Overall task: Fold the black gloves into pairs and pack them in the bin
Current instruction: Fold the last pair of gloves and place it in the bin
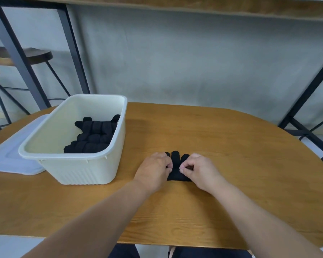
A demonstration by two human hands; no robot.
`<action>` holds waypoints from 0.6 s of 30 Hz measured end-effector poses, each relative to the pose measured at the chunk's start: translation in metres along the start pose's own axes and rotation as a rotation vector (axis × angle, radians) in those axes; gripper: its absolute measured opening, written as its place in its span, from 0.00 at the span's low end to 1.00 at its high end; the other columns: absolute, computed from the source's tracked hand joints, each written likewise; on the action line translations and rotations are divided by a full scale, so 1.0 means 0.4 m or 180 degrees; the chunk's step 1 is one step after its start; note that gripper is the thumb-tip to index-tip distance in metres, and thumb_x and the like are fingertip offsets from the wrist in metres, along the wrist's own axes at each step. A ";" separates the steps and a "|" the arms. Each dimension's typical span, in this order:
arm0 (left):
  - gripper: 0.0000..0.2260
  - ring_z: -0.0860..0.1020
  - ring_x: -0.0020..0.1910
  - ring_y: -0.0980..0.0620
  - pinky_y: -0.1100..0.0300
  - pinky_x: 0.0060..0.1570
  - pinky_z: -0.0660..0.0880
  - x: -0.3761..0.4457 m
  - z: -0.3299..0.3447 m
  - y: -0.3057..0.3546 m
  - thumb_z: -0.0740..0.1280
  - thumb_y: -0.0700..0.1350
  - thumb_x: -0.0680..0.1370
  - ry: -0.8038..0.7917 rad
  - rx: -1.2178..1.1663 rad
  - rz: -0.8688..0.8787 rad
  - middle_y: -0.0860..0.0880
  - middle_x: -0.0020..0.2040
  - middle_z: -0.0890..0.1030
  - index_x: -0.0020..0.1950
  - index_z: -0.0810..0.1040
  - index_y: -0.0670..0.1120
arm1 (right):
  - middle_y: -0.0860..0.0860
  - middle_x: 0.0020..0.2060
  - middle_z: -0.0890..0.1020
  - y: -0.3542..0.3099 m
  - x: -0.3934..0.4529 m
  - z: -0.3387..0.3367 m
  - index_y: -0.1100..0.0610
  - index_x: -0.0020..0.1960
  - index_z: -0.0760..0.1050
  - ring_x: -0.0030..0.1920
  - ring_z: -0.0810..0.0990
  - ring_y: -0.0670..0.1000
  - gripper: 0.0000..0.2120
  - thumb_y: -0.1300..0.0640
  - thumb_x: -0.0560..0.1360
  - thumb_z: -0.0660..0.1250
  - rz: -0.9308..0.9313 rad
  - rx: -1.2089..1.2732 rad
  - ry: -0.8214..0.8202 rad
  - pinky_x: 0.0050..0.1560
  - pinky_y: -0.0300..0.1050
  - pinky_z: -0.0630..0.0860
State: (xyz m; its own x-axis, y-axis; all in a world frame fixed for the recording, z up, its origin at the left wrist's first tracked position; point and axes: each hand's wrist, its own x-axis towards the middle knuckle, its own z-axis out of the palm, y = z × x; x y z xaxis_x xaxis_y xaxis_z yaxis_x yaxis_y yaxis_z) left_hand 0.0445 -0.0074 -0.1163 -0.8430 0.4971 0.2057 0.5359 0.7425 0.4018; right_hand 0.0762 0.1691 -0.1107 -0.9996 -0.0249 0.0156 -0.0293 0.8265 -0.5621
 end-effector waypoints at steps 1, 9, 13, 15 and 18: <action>0.08 0.72 0.53 0.53 0.59 0.55 0.70 -0.001 0.001 -0.004 0.60 0.45 0.81 0.0001 0.0175 0.0160 0.53 0.52 0.77 0.51 0.79 0.48 | 0.40 0.45 0.76 -0.002 -0.004 -0.006 0.48 0.44 0.83 0.45 0.77 0.45 0.07 0.53 0.78 0.67 -0.0092 -0.0203 -0.0043 0.48 0.42 0.76; 0.20 0.67 0.61 0.56 0.62 0.64 0.65 -0.042 -0.004 -0.037 0.62 0.56 0.79 -0.0258 0.0361 0.0548 0.56 0.61 0.72 0.68 0.72 0.50 | 0.42 0.60 0.72 -0.012 -0.033 -0.026 0.51 0.69 0.74 0.63 0.69 0.45 0.23 0.45 0.76 0.65 -0.0637 -0.0974 -0.0339 0.61 0.40 0.69; 0.14 0.73 0.54 0.55 0.61 0.57 0.70 -0.048 -0.011 -0.024 0.59 0.53 0.80 -0.0193 0.0155 0.0325 0.54 0.54 0.78 0.62 0.76 0.51 | 0.43 0.52 0.79 -0.023 -0.041 -0.024 0.49 0.58 0.80 0.53 0.76 0.46 0.15 0.48 0.73 0.65 -0.0405 -0.0610 -0.0387 0.53 0.43 0.75; 0.12 0.76 0.49 0.52 0.59 0.48 0.72 -0.044 -0.024 -0.020 0.58 0.52 0.80 -0.0341 -0.0291 -0.0086 0.53 0.48 0.79 0.57 0.77 0.52 | 0.44 0.41 0.81 -0.023 -0.027 -0.034 0.47 0.49 0.82 0.41 0.78 0.46 0.08 0.49 0.74 0.66 0.0095 0.0218 -0.0640 0.42 0.42 0.75; 0.10 0.77 0.43 0.52 0.56 0.43 0.75 -0.023 -0.021 -0.018 0.57 0.53 0.81 -0.0388 -0.0628 -0.0691 0.52 0.44 0.80 0.53 0.77 0.53 | 0.43 0.41 0.76 -0.013 0.004 -0.025 0.49 0.50 0.82 0.44 0.77 0.47 0.08 0.47 0.77 0.67 0.0436 0.0537 -0.0724 0.45 0.41 0.71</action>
State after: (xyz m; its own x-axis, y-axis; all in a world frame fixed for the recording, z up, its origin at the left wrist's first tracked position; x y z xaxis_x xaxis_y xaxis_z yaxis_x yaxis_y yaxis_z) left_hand 0.0479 -0.0210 -0.1136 -0.9184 0.3956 -0.0074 0.3147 0.7417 0.5923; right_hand 0.0748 0.1703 -0.0994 -0.9678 -0.0607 -0.2444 0.1251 0.7263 -0.6759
